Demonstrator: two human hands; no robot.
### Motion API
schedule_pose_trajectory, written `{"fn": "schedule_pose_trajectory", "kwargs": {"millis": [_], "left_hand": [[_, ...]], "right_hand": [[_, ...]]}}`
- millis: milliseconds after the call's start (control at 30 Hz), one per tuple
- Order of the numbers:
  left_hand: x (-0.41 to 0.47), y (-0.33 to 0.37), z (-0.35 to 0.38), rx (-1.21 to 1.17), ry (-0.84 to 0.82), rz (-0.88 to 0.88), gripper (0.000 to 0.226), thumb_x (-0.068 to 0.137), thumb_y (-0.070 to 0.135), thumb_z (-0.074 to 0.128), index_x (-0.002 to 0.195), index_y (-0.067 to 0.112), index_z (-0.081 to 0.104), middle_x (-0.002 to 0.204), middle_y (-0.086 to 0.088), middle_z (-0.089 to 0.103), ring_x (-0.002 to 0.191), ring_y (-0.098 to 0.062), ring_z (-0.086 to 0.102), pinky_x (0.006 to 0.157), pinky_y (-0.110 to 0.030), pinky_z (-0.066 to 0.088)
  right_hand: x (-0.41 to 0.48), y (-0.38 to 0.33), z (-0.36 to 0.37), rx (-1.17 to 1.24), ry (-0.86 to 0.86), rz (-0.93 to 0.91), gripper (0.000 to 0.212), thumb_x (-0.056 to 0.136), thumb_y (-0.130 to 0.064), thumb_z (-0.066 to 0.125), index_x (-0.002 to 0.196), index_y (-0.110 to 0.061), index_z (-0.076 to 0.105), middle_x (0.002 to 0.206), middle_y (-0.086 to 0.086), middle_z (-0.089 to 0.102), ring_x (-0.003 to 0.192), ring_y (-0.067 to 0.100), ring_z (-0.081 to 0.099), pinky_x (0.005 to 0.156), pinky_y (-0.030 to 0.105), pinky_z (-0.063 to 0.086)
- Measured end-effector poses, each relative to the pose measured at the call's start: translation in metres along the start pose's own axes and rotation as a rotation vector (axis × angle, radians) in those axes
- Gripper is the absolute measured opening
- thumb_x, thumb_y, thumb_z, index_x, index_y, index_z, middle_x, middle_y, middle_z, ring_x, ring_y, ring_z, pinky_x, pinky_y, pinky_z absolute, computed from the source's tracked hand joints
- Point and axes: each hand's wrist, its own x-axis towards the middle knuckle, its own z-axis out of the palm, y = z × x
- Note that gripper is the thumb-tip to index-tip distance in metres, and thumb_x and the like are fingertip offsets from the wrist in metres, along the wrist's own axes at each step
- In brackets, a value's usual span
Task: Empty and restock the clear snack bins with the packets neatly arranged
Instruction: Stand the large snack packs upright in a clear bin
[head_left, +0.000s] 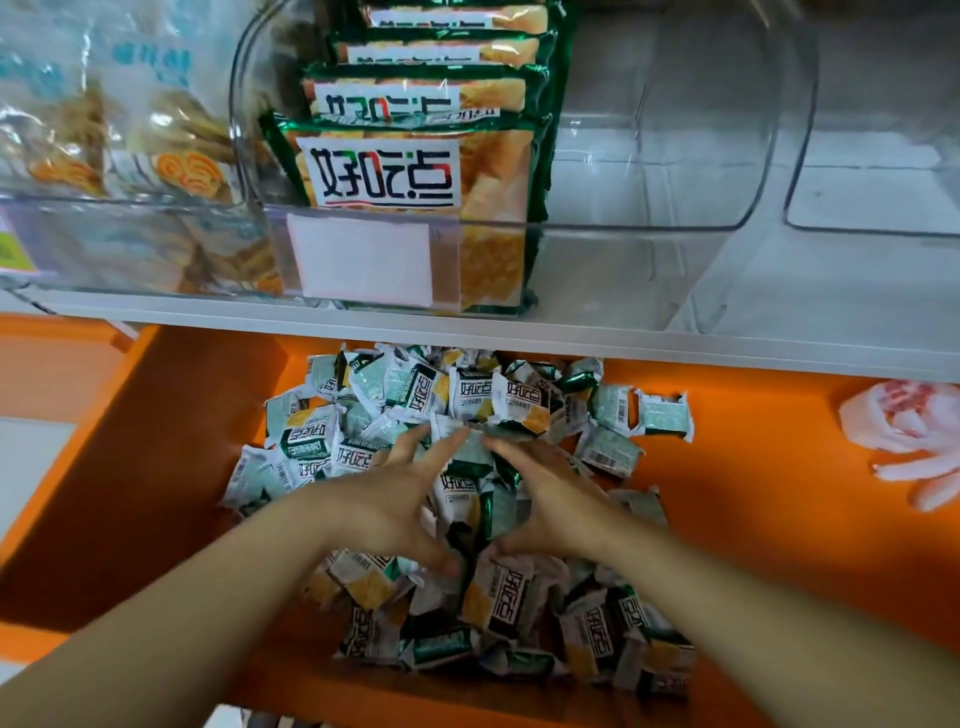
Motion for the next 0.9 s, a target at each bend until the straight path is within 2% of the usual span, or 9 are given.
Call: {"fn": "schedule_pose_trajectory", "kwargs": {"millis": [100,233,333,433,567,633,767,833,900], "left_hand": [[-0.01,-0.011,-0.015,0.158,0.013,-0.048,0.116,0.076,0.038,0.079,0.145,0.05,-0.014,0.154,0.009,-0.026,0.146,-0.032,-0.012,0.114,-0.048,0.022],[-0.009,-0.032,-0.018,0.224,0.04,-0.118,0.114,0.073,0.048,0.078,0.144,0.054,-0.011,0.155,0.003,-0.022,0.143,-0.036,-0.018,0.114,-0.055,0.019],[-0.001,-0.044,-0.007,0.042,0.003,-0.115,0.117,0.067,0.05,0.081,0.129,0.067,-0.018,0.157,-0.002,-0.012,0.146,-0.036,0.005,0.114,-0.053,0.025],[0.002,-0.042,0.002,-0.153,0.03,-0.09,0.122,0.07,0.035,0.084,0.138,0.06,-0.015,0.156,-0.002,-0.005,0.134,-0.03,0.038,0.105,-0.041,0.043],[0.002,-0.035,0.005,-0.257,0.063,-0.085,0.124,0.07,0.027,0.085,0.142,0.057,-0.01,0.154,-0.003,0.003,0.117,-0.033,0.053,0.086,-0.039,0.056],[0.001,-0.03,0.006,-0.275,0.061,-0.081,0.122,0.07,0.027,0.085,0.141,0.059,-0.008,0.155,-0.004,0.004,0.113,-0.033,0.055,0.08,-0.039,0.058],[-0.002,-0.019,0.008,-0.309,0.077,-0.054,0.116,0.07,0.034,0.084,0.139,0.063,-0.004,0.158,0.001,0.0,0.138,-0.032,0.032,0.105,-0.041,0.041],[-0.005,-0.013,0.007,-0.38,0.089,-0.017,0.114,0.07,0.035,0.084,0.14,0.063,-0.001,0.158,0.004,-0.001,0.141,-0.028,0.026,0.11,-0.039,0.033],[-0.008,-0.006,0.005,-0.427,0.112,0.022,0.112,0.067,0.04,0.085,0.137,0.068,0.002,0.158,0.006,0.005,0.14,-0.025,0.029,0.111,-0.04,0.031]], "right_hand": [[0.0,0.002,-0.003,-0.016,-0.058,-0.01,0.117,0.065,-0.049,0.082,0.15,-0.042,0.002,0.158,-0.004,0.009,0.144,0.018,0.012,0.114,0.034,0.018],[0.008,0.004,-0.009,-0.018,-0.168,-0.004,0.125,0.062,-0.053,0.082,0.145,-0.051,-0.01,0.16,-0.008,-0.003,0.147,0.019,0.003,0.118,0.045,0.016],[0.015,-0.002,-0.009,0.006,-0.218,0.026,0.131,0.061,-0.047,0.085,0.14,-0.056,-0.018,0.16,-0.007,-0.011,0.147,0.021,0.003,0.117,0.05,0.02],[0.023,-0.009,-0.008,0.039,-0.252,0.039,0.13,0.064,-0.037,0.086,0.141,-0.055,-0.017,0.16,-0.005,-0.008,0.143,0.024,0.023,0.108,0.046,0.036],[0.025,-0.012,-0.003,0.186,-0.217,0.019,0.122,0.066,-0.03,0.086,0.148,-0.049,-0.002,0.161,-0.008,0.001,0.145,0.019,0.019,0.11,0.034,0.03],[0.023,-0.009,0.0,0.249,-0.18,0.019,0.119,0.065,-0.03,0.087,0.148,-0.048,0.004,0.16,-0.01,0.004,0.145,0.017,0.016,0.113,0.035,0.027],[0.021,-0.004,0.002,0.348,-0.111,0.037,0.118,0.061,-0.035,0.089,0.147,-0.049,0.008,0.159,-0.014,0.01,0.145,0.014,0.017,0.116,0.038,0.026],[0.018,-0.003,-0.001,0.376,-0.087,0.037,0.119,0.06,-0.038,0.089,0.148,-0.047,0.009,0.157,-0.014,0.015,0.143,0.011,0.021,0.115,0.036,0.027],[0.011,-0.005,-0.008,0.393,-0.064,0.042,0.12,0.06,-0.038,0.089,0.15,-0.043,0.009,0.155,-0.017,0.019,0.14,0.006,0.023,0.112,0.027,0.027]]}}
